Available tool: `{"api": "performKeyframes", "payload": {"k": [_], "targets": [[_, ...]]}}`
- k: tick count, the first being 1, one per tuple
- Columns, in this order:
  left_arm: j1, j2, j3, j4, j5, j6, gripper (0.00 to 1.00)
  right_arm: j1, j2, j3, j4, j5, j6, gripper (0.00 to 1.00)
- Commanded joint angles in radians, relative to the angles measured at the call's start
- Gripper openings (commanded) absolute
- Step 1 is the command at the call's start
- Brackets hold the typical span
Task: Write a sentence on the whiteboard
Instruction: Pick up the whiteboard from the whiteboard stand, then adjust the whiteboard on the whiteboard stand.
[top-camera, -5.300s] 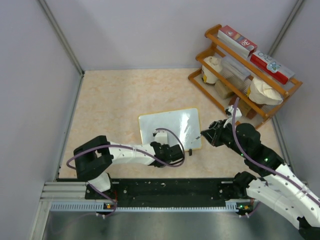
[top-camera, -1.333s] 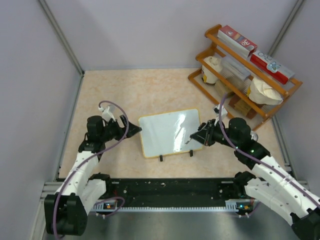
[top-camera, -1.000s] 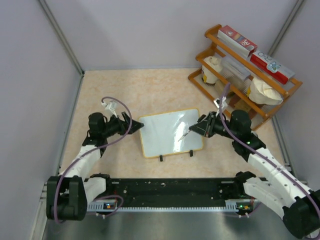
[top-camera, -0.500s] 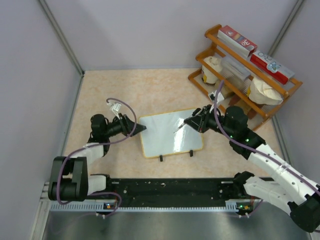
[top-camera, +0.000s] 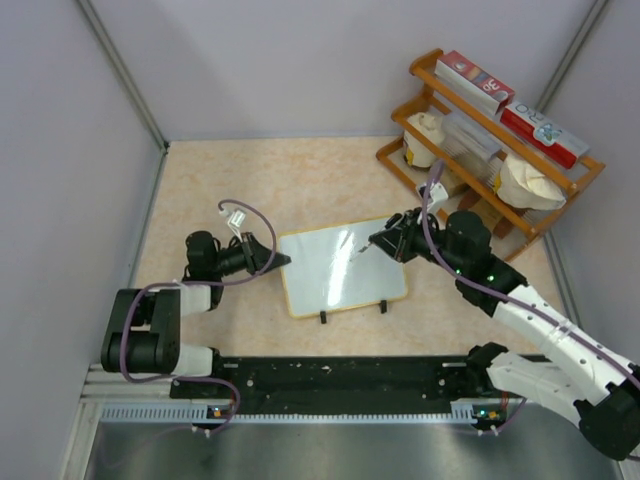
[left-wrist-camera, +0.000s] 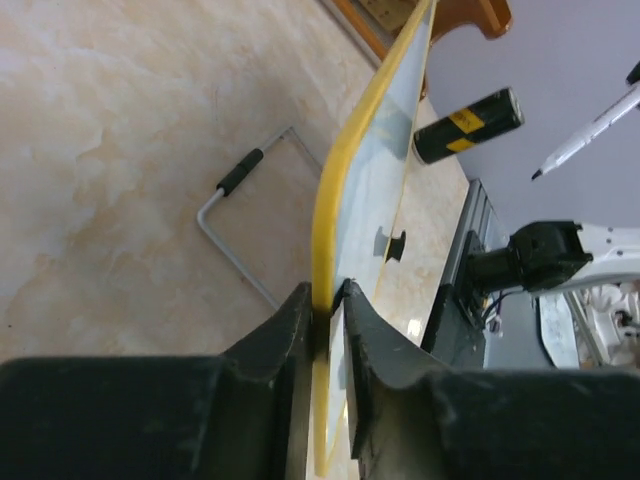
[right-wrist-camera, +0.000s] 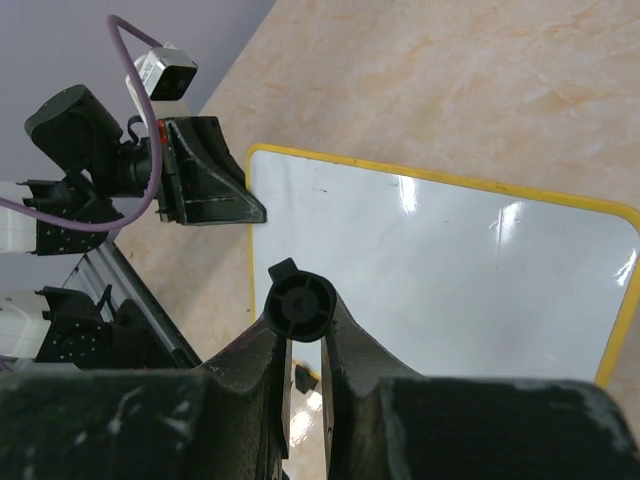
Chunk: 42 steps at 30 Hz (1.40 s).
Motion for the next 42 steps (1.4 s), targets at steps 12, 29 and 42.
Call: {"api": "performKeyframes", "payload": {"k": [12, 29, 42], "targets": [[-0.024, 0.03, 0.007, 0.015, 0.001, 0.036, 0.0, 0.01, -0.072, 0.006, 0.049, 0.029, -0.028, 0.0], [-0.278, 0.172, 0.042, 0.154, -0.143, -0.001, 0.0, 0.008, -0.138, -0.02, 0.022, 0.058, -0.045, 0.0], [-0.257, 0.068, 0.05, 0.01, -0.134, 0.088, 0.0, 0.01, -0.166, -0.022, -0.015, 0.073, -0.068, 0.0]]}}
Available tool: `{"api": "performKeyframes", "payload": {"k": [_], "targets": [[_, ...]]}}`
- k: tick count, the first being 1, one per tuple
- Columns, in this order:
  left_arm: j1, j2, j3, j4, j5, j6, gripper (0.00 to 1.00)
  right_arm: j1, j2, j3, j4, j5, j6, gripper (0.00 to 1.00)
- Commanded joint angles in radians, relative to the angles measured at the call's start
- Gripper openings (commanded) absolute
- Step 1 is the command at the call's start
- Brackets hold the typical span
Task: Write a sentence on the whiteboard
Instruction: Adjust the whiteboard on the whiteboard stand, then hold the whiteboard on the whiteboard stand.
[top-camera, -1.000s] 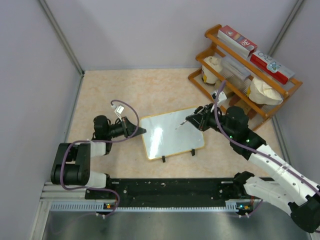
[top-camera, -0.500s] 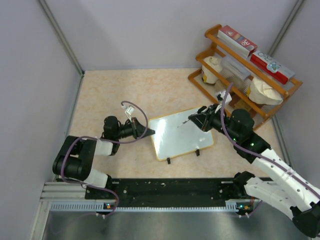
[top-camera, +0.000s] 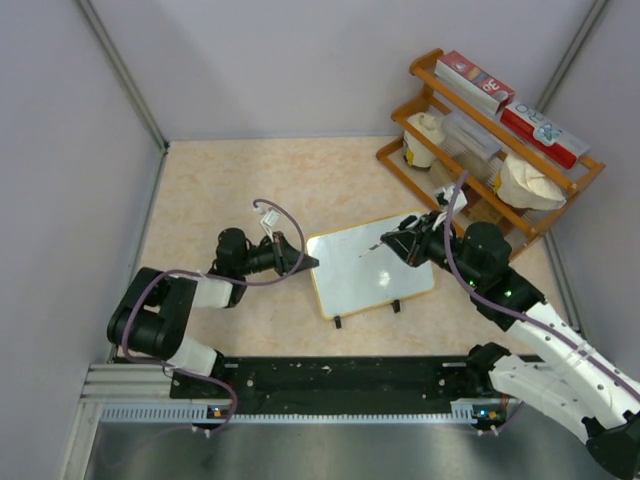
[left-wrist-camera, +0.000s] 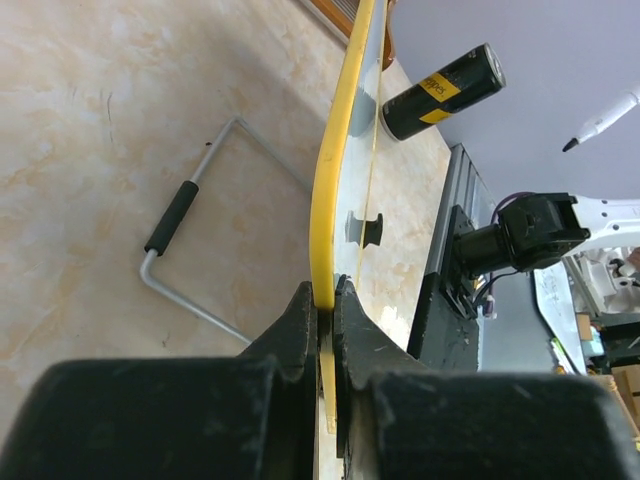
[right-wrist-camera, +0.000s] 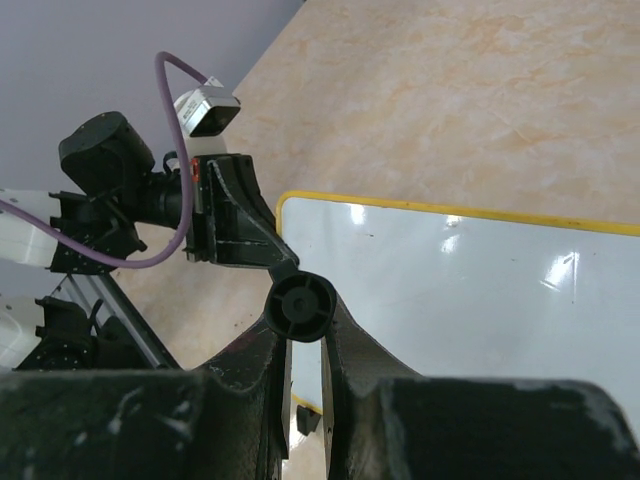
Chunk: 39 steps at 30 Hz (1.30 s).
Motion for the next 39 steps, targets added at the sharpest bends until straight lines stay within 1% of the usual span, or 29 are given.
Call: {"api": "performKeyframes", "payload": {"k": [1, 4, 8, 12, 17, 21, 24, 25, 27, 30, 34, 39], "targets": [[0.03, -0.09, -0.013, -0.169, 0.002, 0.141, 0.0, 0.008, -0.016, 0.006, 0.02, 0.011, -0.024, 0.0], [0.055, -0.145, -0.034, -0.242, 0.006, 0.161, 0.0, 0.01, -0.009, 0.004, 0.031, 0.011, -0.03, 0.0], [0.058, -0.214, -0.054, -0.309, -0.001, 0.189, 0.0, 0.008, 0.011, 0.001, 0.06, -0.012, -0.034, 0.0], [0.066, -0.228, -0.065, -0.352, -0.009, 0.221, 0.0, 0.023, 0.049, 0.001, 0.098, -0.014, -0.05, 0.0], [0.086, -0.21, -0.051, -0.33, 0.071, 0.201, 0.0, 0.094, 0.085, 0.014, 0.135, 0.052, -0.092, 0.0], [0.09, -0.219, 0.004, -0.468, 0.068, 0.276, 0.0, 0.146, 0.134, 0.018, 0.19, 0.084, -0.125, 0.0], [0.09, -0.216, -0.01, -0.41, 0.089, 0.252, 0.0, 0.178, 0.178, 0.015, 0.248, 0.086, -0.152, 0.0], [0.09, -0.211, -0.027, -0.354, 0.1, 0.227, 0.0, 0.189, 0.186, 0.011, 0.262, 0.098, -0.16, 0.0], [0.09, -0.213, -0.048, -0.295, 0.121, 0.195, 0.0, 0.226, 0.201, 0.006, 0.305, 0.124, -0.201, 0.0], [0.09, -0.219, -0.053, -0.286, 0.12, 0.192, 0.0, 0.259, 0.217, -0.016, 0.361, 0.175, -0.243, 0.0], [0.09, -0.219, -0.053, -0.284, 0.121, 0.19, 0.0, 0.284, 0.22, -0.068, 0.498, 0.227, -0.264, 0.0], [0.09, -0.208, -0.054, -0.266, 0.13, 0.179, 0.0, 0.329, 0.241, -0.097, 0.592, 0.278, -0.31, 0.0]]}}
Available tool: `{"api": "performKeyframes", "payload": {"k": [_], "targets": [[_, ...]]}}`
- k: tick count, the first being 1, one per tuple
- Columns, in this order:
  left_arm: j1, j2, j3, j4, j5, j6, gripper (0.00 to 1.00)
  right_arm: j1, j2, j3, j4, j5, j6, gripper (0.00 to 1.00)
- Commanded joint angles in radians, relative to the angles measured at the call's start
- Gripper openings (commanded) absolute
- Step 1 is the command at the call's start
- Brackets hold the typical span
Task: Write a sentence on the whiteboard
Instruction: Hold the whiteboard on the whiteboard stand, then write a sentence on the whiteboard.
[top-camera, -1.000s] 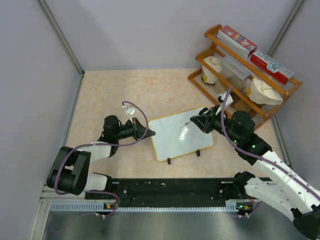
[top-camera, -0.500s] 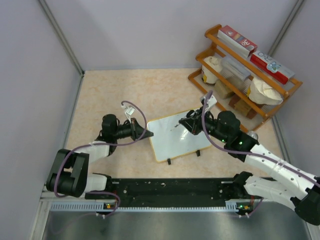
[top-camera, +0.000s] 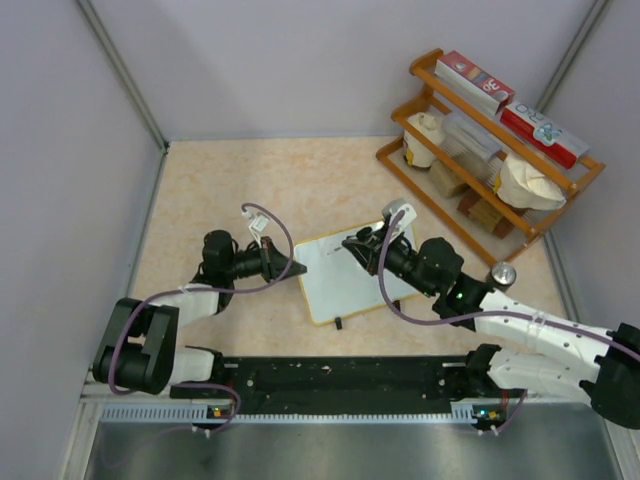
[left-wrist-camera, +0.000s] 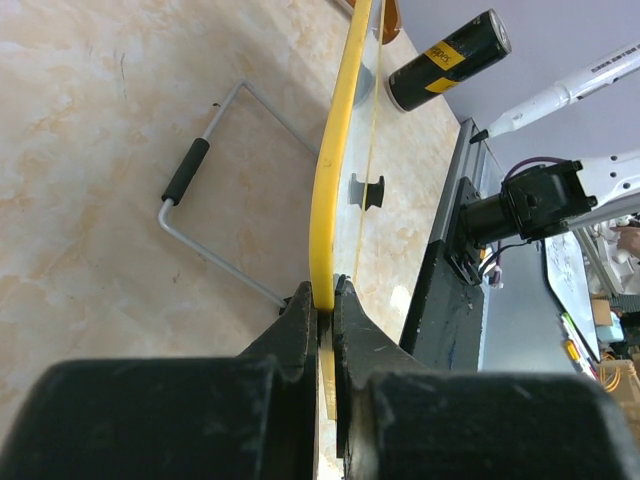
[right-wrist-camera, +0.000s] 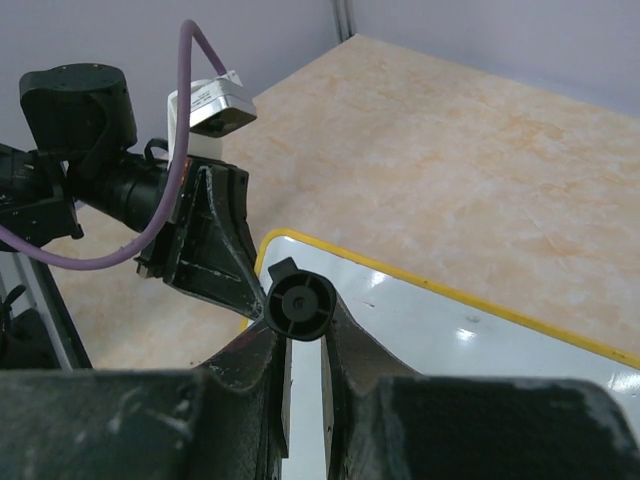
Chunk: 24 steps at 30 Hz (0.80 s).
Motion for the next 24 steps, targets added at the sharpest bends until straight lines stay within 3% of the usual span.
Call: {"api": "performKeyframes", "payload": {"k": [1, 8, 24], "targets": [[-0.003, 0.016, -0.02, 0.035, 0.047, 0.033, 0.0, 0.048, 0.02, -0.018, 0.179, 0.074, -0.063, 0.0], [-0.003, 0.014, -0.028, 0.059, 0.052, 0.025, 0.0, 0.067, 0.089, -0.018, 0.261, 0.069, -0.057, 0.0], [-0.003, 0.027, -0.031, 0.084, 0.062, 0.013, 0.0, 0.081, 0.205, 0.016, 0.253, 0.034, -0.043, 0.0]]}}
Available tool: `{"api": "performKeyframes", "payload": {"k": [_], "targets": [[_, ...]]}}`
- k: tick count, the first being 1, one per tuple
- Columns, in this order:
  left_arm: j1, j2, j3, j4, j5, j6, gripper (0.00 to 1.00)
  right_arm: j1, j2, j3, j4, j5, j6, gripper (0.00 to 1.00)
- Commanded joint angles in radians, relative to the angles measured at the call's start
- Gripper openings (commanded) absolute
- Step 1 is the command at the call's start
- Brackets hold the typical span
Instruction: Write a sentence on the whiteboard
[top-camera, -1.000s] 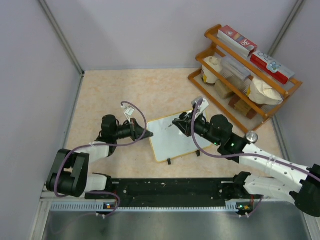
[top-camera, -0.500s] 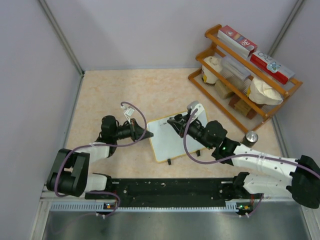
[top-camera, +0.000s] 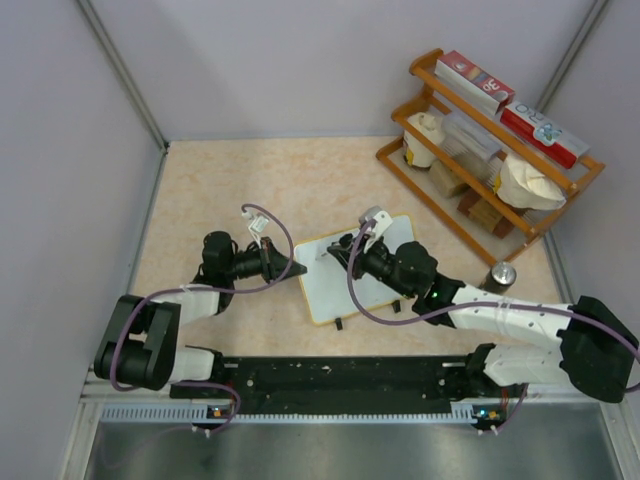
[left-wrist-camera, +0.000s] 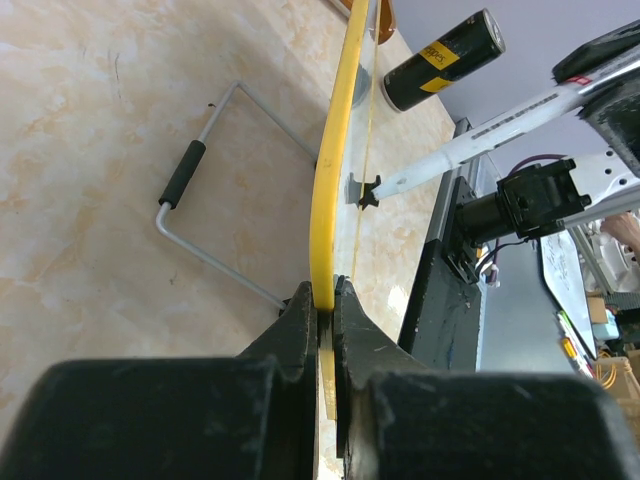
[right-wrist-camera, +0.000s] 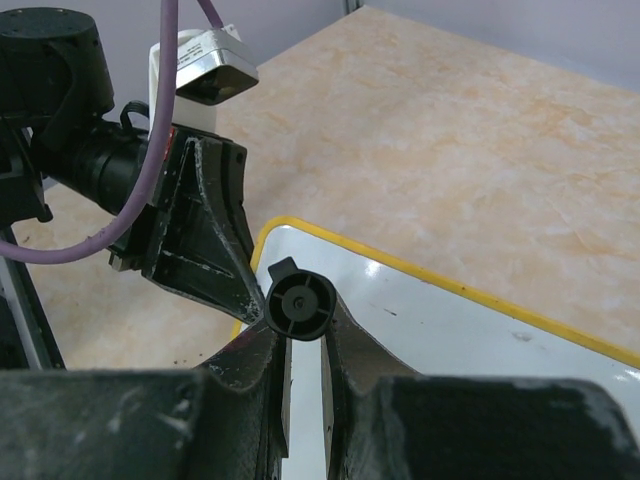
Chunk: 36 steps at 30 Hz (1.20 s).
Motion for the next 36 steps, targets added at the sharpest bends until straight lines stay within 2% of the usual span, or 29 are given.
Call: {"api": "performKeyframes", "payload": {"k": [1, 9, 22, 36], "targets": [[-0.005, 0.007, -0.018, 0.025, 0.049, 0.035, 0.0, 0.016, 0.023, 0.043, 0.054, -0.023, 0.003, 0.0], [-0.005, 0.01, -0.016, 0.024, 0.047, 0.035, 0.0, 0.016, 0.054, 0.054, 0.046, -0.012, 0.003, 0.0], [-0.005, 0.015, -0.016, 0.028, 0.054, 0.032, 0.0, 0.016, 0.063, 0.082, 0.043, 0.111, -0.019, 0.0], [-0.005, 0.021, -0.014, 0.031, 0.055, 0.029, 0.0, 0.015, 0.092, 0.114, 0.008, 0.137, -0.033, 0.0]]}}
